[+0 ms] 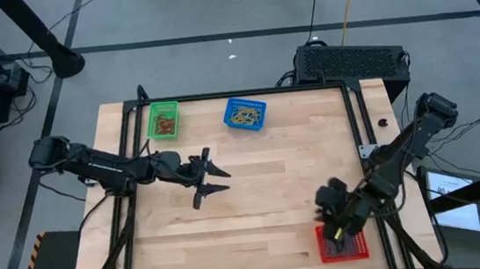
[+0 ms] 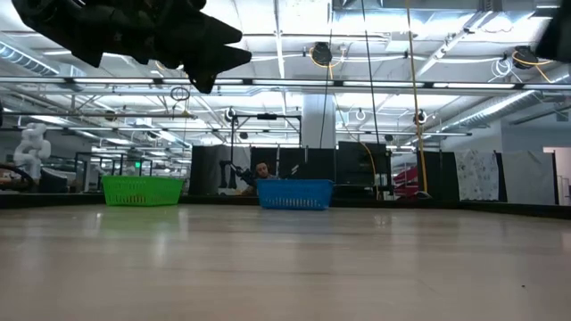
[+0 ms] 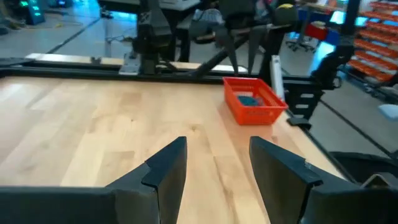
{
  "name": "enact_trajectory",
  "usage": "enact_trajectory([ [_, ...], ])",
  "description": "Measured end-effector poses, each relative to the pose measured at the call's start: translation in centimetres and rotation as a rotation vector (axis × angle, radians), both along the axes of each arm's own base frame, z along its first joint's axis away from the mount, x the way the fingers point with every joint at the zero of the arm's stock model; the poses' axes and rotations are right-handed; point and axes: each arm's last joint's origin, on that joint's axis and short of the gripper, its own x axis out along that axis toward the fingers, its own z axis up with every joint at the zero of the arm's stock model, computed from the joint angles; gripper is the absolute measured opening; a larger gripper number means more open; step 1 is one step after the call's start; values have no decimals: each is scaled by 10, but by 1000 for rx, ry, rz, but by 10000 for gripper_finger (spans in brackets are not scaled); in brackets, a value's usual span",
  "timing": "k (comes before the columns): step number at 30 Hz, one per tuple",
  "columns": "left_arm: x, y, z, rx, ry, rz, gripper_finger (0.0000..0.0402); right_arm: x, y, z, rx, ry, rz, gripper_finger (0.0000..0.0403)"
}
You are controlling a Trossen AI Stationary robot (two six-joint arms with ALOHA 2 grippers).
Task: Sort rubber bands into baskets
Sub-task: Return to Home Position
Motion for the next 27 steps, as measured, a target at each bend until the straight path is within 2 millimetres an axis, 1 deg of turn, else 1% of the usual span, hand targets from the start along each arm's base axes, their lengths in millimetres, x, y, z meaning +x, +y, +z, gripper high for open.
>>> enact_trajectory([
  [2,-2,0,2,6,-8,29,182,9,-8,3,-112,-89,32,93],
  [5,-4,2,8,33,-33,89,182,27,-20,7,-225,-180,130,88],
  [9,-13,4,16,63,-38,120,182,57,-42,13,-326,-305,252,74],
  [13,-29,6,27,87,-18,133,182,79,-69,23,-400,-429,315,56],
  [17,-51,10,35,153,28,185,182,92,-92,34,-507,-540,342,38],
  [20,-68,13,39,168,3,242,182,98,-107,38,-556,-586,372,25],
  [24,-89,16,34,165,-66,257,182,104,-130,40,-530,-630,429,10],
  [27,-102,17,28,148,-116,262,182,106,-145,40,-511,-635,438,2],
])
